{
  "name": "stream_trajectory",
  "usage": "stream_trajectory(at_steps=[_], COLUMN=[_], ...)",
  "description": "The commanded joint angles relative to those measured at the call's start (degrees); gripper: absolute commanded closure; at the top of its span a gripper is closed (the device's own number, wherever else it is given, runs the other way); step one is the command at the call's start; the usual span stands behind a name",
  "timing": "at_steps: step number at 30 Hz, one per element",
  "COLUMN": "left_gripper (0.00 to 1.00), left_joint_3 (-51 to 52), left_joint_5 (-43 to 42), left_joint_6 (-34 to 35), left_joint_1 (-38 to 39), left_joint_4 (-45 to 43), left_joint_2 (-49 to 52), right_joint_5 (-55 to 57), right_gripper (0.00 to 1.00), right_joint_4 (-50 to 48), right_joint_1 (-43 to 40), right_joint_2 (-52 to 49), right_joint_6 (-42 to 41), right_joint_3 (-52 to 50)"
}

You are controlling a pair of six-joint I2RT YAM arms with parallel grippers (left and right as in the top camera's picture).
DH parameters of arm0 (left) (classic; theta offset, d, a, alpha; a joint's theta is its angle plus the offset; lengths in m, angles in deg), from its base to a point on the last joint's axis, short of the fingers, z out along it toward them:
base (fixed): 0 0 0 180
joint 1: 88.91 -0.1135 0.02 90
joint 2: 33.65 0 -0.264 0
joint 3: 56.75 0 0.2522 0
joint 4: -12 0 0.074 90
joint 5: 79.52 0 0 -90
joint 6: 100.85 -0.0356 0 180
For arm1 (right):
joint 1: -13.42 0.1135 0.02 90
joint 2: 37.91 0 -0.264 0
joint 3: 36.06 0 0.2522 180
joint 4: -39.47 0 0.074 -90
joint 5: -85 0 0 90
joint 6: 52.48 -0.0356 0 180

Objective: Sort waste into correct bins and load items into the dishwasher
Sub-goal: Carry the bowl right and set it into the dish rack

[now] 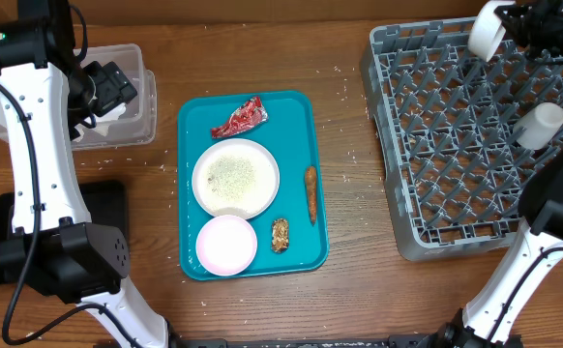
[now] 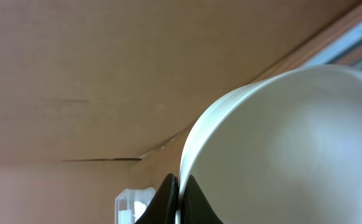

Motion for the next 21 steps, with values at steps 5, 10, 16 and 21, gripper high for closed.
stream_trajectory(at_steps=[5, 10, 16, 21], left_gripper=[0.00, 0.00, 0.00, 0.00], left_joint_3=[-0.24, -0.24, -0.24, -0.24], left_joint_5=[0.59, 0.59, 0.59, 0.59], left_joint_6=[-1.11, -1.11, -1.11, -1.11], left_joint_1=[0.04, 0.04, 0.04, 0.04], left_joint_4=[-0.07, -0.07, -0.07, -0.07], left_joint_2=[-0.24, -0.24, -0.24, -0.24], right_joint_5=[2.08, 1.90, 0.92, -0.37], right_gripper=[0.96, 0.96, 0.96, 0.96], right_joint_4=[-0.87, -0.61, -1.11, -0.42], right_joint_1=[-0.52, -0.52, -2.34, -4.94], right_joint_2=[-2.16, -3.61, -3.63, -3.41], right_joint_6=[-0.63, -0.87, -3.43, -3.45], right_joint_3=[-1.49, -1.49, -0.76, 0.83])
